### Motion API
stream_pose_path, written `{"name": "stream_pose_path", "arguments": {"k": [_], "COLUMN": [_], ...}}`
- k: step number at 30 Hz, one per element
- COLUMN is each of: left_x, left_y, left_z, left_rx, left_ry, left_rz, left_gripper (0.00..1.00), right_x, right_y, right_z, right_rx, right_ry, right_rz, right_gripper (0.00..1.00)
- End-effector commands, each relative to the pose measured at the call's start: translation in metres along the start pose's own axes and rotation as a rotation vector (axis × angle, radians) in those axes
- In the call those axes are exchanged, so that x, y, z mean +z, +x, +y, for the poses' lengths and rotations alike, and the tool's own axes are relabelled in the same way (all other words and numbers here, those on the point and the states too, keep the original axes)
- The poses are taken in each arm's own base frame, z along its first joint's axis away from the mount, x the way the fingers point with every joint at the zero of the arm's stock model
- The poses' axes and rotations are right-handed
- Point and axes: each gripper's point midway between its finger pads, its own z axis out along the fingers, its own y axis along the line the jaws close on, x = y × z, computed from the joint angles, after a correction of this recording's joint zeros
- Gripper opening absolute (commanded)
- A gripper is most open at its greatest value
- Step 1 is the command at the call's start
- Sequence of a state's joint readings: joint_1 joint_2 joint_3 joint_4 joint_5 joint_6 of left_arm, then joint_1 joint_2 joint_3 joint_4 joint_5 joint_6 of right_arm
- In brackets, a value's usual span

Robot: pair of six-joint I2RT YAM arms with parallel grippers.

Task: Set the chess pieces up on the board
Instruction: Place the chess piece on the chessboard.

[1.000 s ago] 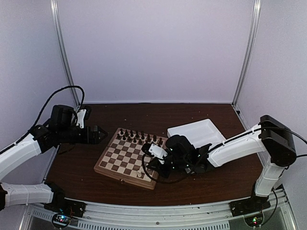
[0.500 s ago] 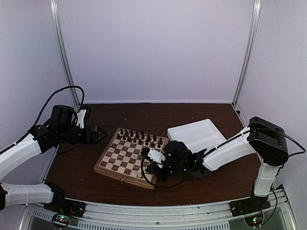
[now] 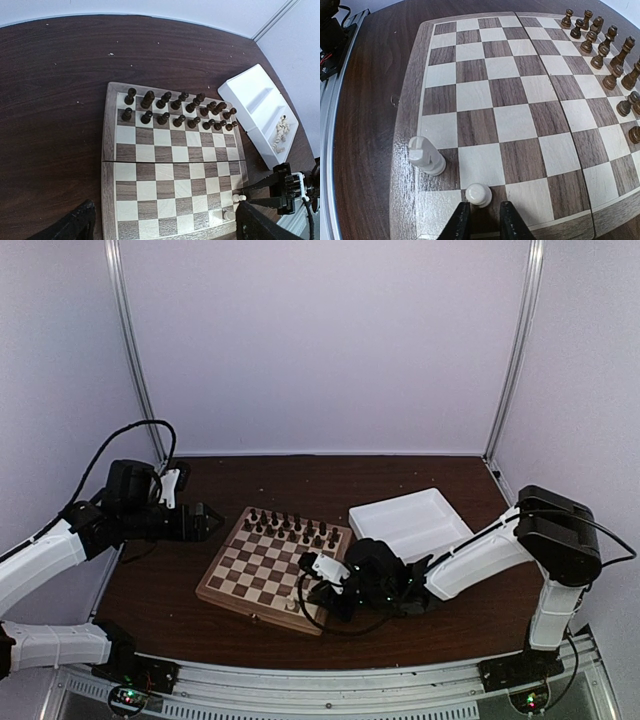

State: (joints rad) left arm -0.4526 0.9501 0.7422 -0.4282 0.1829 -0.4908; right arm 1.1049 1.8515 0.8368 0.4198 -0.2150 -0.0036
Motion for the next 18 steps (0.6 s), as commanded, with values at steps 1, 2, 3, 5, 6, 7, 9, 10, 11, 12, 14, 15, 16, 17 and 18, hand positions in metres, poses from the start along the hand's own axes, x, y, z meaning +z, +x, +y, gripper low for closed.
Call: {"name": "stream_pose_path", "arguments": {"k": [1, 2, 3, 5, 6, 7, 9, 10, 11, 12, 14, 15, 16, 17, 18], "left_x": [0.001, 0.002, 0.002, 0.002, 0.002, 0.002, 0.002, 0.002, 0.003, 0.002, 0.003, 0.003, 0.003, 0.003, 0.004], "left_y": [0.001, 0.002, 0.002, 0.002, 0.002, 0.002, 0.002, 0.002, 0.002, 0.001, 0.002, 0.002, 0.002, 0.002, 0.003], "left_z": [-0.002, -0.002, -0.002, -0.002, -0.002, -0.002, -0.002, -0.002, -0.002, -0.002, -0.001, -0.001, -0.001, -0.001, -0.001], "left_rx": [0.000, -0.002, -0.002, -0.003, -0.003, -0.003, -0.003, -0.002, -0.003, -0.003, -0.002, -0.002, -0.002, -0.002, -0.001], "left_ry": [0.012, 0.014, 0.011, 0.011, 0.010, 0.010, 0.011, 0.011, 0.011, 0.011, 0.010, 0.010, 0.008, 0.008, 0.007], "left_rz": [-0.003, -0.002, -0.002, -0.001, -0.001, -0.001, -0.001, 0.000, 0.000, -0.001, 0.001, 0.001, 0.002, 0.001, 0.004], "left_gripper": [0.98, 0.98, 0.98, 0.98, 0.98, 0.98, 0.98, 0.98, 0.98, 0.98, 0.98, 0.98, 0.98, 0.98, 0.98], "right_x": [-0.011, -0.012, -0.012, -0.010, -0.009, -0.007, -0.005, -0.003, -0.002, -0.001, 0.001, 0.001, 0.002, 0.002, 0.003], "right_y": [-0.017, -0.019, -0.019, -0.018, -0.018, -0.018, -0.018, -0.018, -0.018, -0.018, -0.018, -0.019, -0.019, -0.020, -0.019], "right_z": [0.000, 0.001, 0.002, 0.004, 0.004, 0.005, 0.006, 0.007, 0.007, 0.007, 0.008, 0.008, 0.007, 0.006, 0.005], "right_rx": [-0.008, -0.011, -0.015, -0.029, -0.036, -0.042, -0.050, -0.052, -0.053, -0.054, -0.055, -0.057, -0.058, -0.059, -0.060], "right_ry": [0.021, 0.017, 0.012, 0.011, 0.012, 0.013, 0.011, 0.010, 0.009, 0.008, 0.009, 0.011, 0.014, 0.019, 0.023], "right_rz": [-0.050, -0.051, -0.047, -0.029, -0.022, -0.015, -0.009, -0.007, -0.004, -0.004, -0.001, -0.002, -0.003, -0.003, 0.001], "right_gripper": [0.24, 0.25, 0.26, 0.26, 0.27, 0.26, 0.27, 0.26, 0.27, 0.27, 0.26, 0.26, 0.26, 0.26, 0.26]}}
